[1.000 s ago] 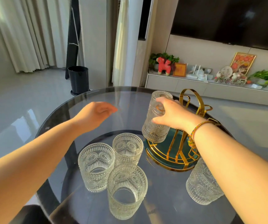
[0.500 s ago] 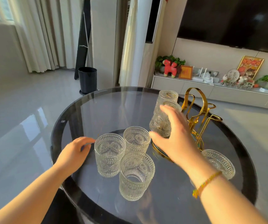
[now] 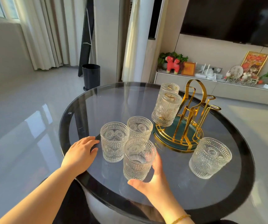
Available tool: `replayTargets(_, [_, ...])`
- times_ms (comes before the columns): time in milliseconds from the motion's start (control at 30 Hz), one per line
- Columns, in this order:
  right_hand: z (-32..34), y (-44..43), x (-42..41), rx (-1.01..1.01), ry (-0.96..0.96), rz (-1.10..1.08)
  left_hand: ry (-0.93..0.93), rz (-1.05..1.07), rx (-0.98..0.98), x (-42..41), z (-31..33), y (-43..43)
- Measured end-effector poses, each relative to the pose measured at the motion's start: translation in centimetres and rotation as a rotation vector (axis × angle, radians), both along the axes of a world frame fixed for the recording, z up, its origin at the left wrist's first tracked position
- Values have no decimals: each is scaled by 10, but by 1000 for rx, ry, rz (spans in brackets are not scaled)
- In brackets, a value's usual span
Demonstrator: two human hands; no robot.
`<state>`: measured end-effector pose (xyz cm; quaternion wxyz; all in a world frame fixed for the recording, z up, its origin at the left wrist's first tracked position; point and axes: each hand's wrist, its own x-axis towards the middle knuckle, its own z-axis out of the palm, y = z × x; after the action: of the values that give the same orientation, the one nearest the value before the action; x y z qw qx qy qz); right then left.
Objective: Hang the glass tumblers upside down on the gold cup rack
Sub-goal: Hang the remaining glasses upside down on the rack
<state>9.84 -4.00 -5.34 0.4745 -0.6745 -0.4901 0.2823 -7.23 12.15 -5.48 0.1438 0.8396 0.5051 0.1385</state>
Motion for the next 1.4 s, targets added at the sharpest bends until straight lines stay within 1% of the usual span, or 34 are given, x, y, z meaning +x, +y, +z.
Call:
replayTargets(233, [1, 9, 0, -6, -120, -25, 16, 6, -10, 0, -1, 0])
replayTargets(400, [-2, 12, -1, -18, -150, -76, 4, 10, -19, 1, 0, -1])
replayTargets(500, [-2, 10, 0, -18, -101, -85, -9, 19, -28, 1, 0, -2])
replayTargets(733, [12, 1, 14, 75, 143, -45, -54, 12, -43, 0, 2, -3])
replayTargets(833, [38, -11, 26, 171, 157, -20, -54, 7, -40, 1, 2, -3])
replayTargets(967, [85, -30, 52, 213, 38, -16, -56, 1, -52, 1, 4, -1])
replayTargets(1133, [137, -42, 87, 100, -232, -128, -64, -14, -40, 1, 6, 0])
replayTargets(1267, [177, -37, 107, 66, -386, -182, -50, -8, -41, 2, 5, 3])
replayTargets(1400, [209, -26, 113, 35, -571, -205, -86, 11, -44, 11, 9, 9])
